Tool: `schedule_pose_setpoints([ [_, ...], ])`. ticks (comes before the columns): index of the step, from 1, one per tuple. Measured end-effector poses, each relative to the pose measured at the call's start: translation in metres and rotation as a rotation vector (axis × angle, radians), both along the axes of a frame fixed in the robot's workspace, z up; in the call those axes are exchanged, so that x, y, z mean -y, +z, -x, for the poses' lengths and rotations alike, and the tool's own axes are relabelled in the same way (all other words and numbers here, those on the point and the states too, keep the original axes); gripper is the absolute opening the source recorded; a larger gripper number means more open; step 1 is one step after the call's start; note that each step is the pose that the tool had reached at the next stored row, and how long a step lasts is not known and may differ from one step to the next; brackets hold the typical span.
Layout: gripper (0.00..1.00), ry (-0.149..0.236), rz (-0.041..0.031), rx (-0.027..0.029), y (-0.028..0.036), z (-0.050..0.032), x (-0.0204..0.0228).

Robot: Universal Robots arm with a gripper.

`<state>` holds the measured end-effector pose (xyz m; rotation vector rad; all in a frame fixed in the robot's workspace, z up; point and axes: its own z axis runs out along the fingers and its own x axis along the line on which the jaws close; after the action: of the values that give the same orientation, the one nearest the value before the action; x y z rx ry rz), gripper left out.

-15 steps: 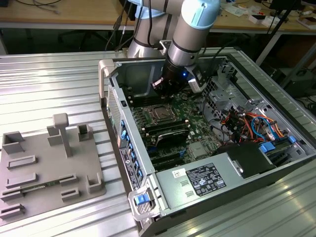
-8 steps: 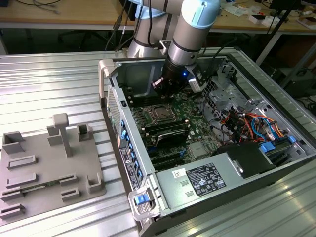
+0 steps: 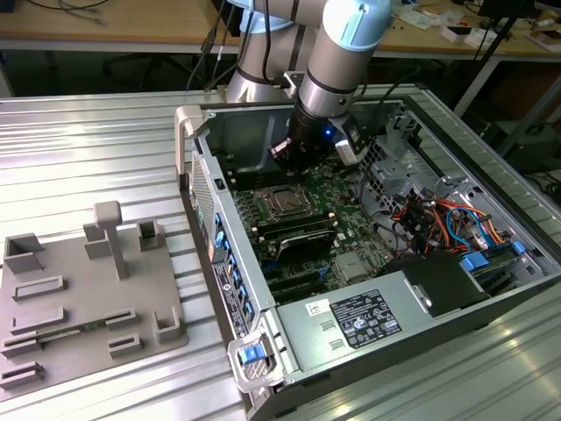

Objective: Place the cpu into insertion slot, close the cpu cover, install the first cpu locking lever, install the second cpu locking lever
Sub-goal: 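Install the second cpu locking lever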

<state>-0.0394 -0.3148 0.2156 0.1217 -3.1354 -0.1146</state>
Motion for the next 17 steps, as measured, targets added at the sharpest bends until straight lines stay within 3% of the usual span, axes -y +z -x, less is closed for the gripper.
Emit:
schedule_pose_setpoints([
  [11,0.11,0.0,0.0026,0.0001,-0.0001,0.0,0.0135],
  [17,0.11,0.0,0.0039,0.0001,-0.0004,-0.0054,0.014],
])
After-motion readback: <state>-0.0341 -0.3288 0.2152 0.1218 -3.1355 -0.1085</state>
